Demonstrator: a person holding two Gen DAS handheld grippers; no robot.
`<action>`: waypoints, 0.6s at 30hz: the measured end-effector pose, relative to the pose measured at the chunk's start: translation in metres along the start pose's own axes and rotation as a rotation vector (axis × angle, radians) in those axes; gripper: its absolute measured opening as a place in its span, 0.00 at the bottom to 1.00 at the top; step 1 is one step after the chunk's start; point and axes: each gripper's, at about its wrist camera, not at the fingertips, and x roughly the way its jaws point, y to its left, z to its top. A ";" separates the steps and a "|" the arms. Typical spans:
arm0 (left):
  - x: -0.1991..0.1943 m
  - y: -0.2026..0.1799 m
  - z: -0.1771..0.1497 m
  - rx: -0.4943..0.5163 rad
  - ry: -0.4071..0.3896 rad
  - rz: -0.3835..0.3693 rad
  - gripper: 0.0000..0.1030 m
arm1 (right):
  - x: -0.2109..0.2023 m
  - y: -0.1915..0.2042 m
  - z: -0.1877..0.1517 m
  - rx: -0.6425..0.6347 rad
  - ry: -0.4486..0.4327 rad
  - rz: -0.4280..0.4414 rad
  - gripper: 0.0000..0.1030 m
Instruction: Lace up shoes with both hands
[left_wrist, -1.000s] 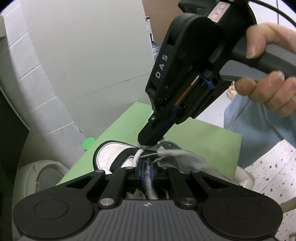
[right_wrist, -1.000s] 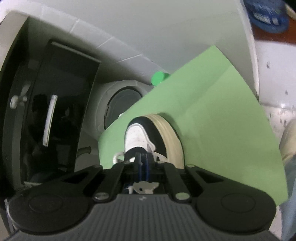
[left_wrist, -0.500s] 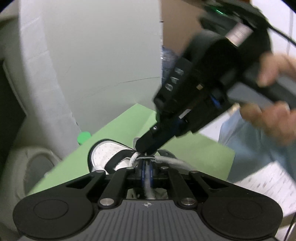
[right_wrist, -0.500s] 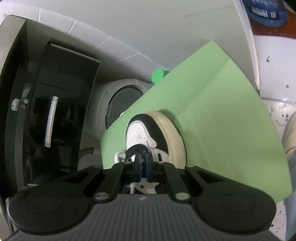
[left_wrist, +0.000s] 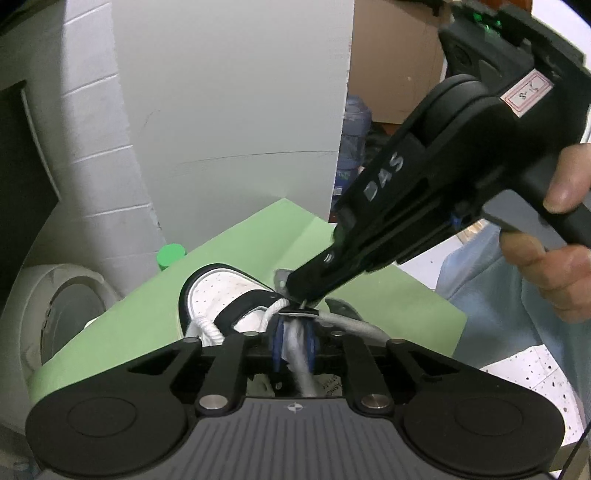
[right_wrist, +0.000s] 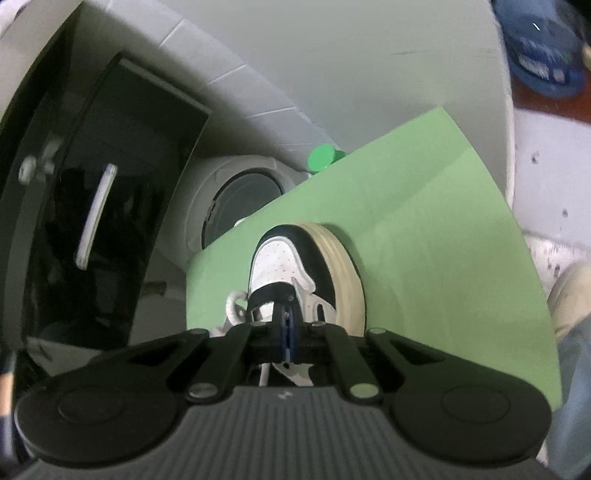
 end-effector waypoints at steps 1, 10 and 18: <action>-0.002 -0.001 0.000 0.008 0.000 0.006 0.17 | -0.003 -0.006 0.002 0.039 -0.008 0.016 0.00; -0.008 -0.008 -0.003 0.048 -0.008 0.055 0.36 | -0.010 -0.013 0.002 0.083 -0.032 0.128 0.09; -0.013 -0.007 -0.005 0.026 -0.015 0.052 0.36 | 0.003 -0.002 0.001 -0.004 -0.002 0.026 0.19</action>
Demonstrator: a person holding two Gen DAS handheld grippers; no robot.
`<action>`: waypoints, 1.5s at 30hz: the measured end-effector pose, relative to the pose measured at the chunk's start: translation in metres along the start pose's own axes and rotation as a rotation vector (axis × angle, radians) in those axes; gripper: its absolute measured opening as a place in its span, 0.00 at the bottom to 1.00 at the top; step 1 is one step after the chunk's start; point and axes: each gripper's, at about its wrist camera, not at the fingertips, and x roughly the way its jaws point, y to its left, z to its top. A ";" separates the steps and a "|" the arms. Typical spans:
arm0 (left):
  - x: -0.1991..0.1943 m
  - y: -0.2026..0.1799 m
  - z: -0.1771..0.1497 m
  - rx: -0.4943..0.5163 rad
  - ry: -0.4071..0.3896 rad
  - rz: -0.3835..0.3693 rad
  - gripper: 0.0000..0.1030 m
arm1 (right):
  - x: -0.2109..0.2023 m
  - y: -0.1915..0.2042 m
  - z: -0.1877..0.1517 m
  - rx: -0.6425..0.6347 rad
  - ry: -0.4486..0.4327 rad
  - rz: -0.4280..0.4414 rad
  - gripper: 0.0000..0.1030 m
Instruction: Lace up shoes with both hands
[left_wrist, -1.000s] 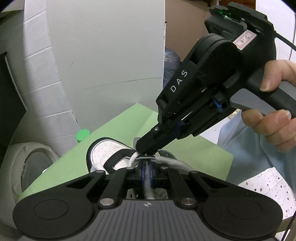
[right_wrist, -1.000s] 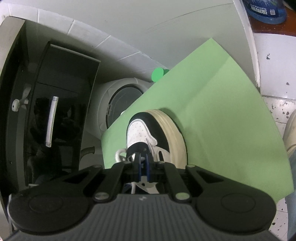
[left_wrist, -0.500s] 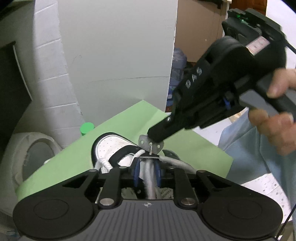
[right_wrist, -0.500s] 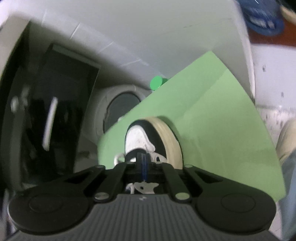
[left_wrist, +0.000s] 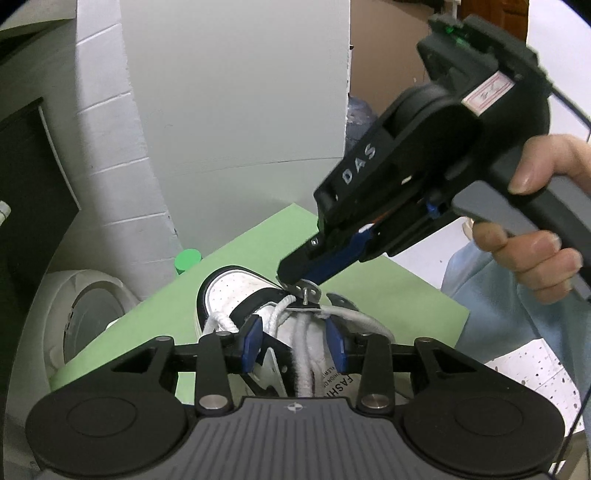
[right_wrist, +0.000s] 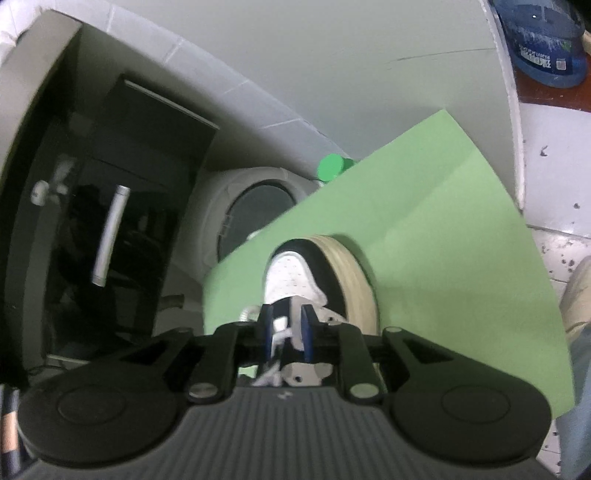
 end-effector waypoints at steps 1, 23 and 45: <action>-0.002 -0.001 0.000 0.001 -0.002 -0.001 0.36 | 0.000 -0.002 0.000 0.006 0.003 -0.018 0.19; -0.006 -0.003 -0.003 0.005 0.011 0.004 0.37 | -0.001 -0.004 -0.002 0.039 0.042 0.003 0.03; -0.023 0.004 -0.004 -0.030 0.026 0.036 0.42 | -0.052 0.032 -0.004 -0.221 -0.148 -0.120 0.36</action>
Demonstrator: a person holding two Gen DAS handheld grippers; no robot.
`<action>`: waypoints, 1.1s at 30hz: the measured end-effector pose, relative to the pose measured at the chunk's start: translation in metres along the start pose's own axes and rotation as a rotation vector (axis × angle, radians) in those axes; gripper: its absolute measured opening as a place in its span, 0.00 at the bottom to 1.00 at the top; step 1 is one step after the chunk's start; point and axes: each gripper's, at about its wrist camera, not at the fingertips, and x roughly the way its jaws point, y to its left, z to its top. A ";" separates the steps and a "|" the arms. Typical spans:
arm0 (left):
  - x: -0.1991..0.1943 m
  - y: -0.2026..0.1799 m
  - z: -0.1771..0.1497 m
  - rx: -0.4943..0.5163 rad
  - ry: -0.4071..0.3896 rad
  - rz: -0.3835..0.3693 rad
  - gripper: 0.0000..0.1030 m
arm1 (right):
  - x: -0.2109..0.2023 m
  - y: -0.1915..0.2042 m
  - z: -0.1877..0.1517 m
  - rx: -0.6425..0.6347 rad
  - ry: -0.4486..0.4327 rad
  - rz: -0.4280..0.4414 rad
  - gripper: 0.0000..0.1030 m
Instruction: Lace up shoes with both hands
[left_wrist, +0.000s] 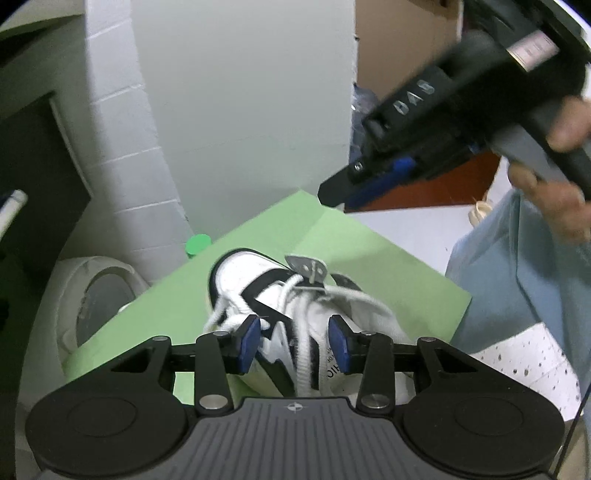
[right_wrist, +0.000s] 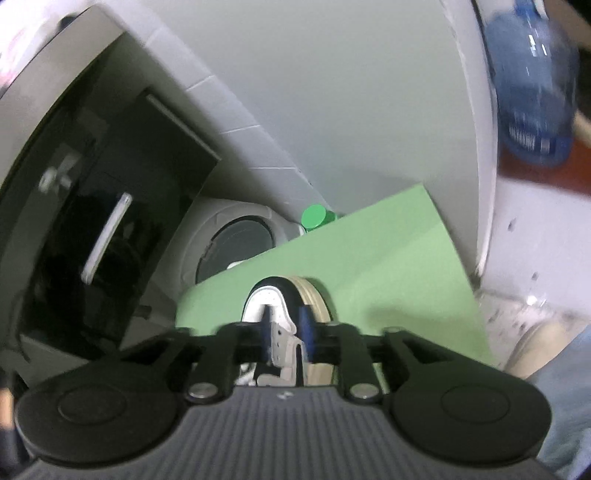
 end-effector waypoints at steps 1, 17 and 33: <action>-0.007 0.002 0.000 -0.023 -0.010 0.003 0.45 | -0.004 0.005 -0.001 -0.037 -0.002 -0.005 0.41; -0.088 -0.016 -0.012 -0.168 -0.171 0.063 0.69 | -0.100 0.062 -0.025 -0.323 -0.159 -0.194 1.00; -0.095 -0.017 -0.016 -0.184 -0.192 0.075 0.69 | -0.127 0.094 -0.065 -0.478 -0.222 -0.128 1.00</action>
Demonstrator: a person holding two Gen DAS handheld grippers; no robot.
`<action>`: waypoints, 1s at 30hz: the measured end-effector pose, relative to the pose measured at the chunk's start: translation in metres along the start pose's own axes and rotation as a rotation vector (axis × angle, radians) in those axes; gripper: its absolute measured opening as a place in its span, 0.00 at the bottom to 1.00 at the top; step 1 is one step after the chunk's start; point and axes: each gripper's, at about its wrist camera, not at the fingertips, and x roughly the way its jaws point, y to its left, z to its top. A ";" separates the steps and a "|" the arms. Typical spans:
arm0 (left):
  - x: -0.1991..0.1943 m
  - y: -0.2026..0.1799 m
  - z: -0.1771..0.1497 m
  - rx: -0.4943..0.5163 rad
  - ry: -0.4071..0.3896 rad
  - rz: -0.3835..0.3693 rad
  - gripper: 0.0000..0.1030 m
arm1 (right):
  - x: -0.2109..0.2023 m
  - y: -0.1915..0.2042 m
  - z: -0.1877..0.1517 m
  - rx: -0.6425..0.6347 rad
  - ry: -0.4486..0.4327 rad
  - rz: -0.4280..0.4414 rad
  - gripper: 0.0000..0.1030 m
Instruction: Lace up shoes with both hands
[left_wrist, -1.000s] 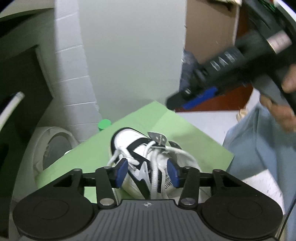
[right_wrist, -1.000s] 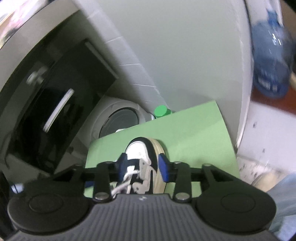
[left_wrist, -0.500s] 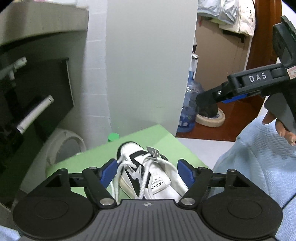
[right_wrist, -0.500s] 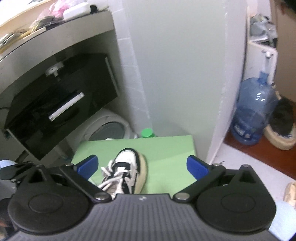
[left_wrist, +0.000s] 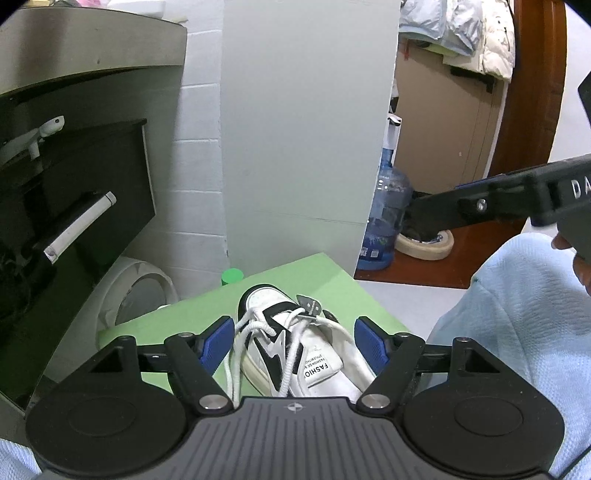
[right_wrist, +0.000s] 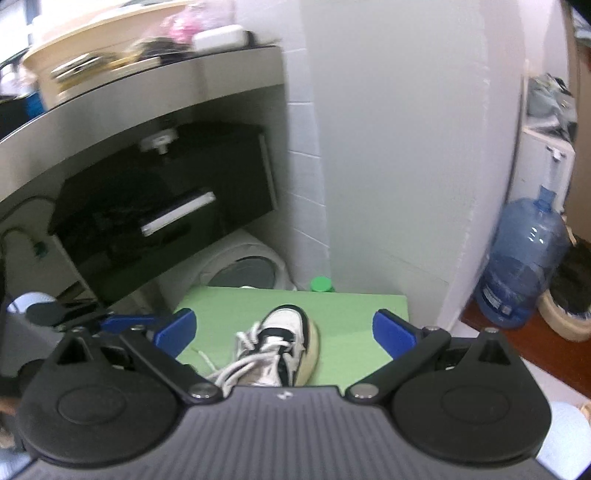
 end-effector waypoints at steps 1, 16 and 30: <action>-0.001 0.000 0.000 0.003 -0.006 -0.002 0.69 | 0.001 0.005 -0.001 -0.021 0.009 -0.013 1.00; 0.002 0.000 0.001 -0.005 -0.014 -0.064 0.69 | 0.016 0.044 -0.006 -0.469 0.083 -0.092 1.00; 0.017 -0.002 -0.002 -0.009 0.063 -0.102 0.69 | 0.059 0.035 0.001 -0.793 0.166 -0.033 1.00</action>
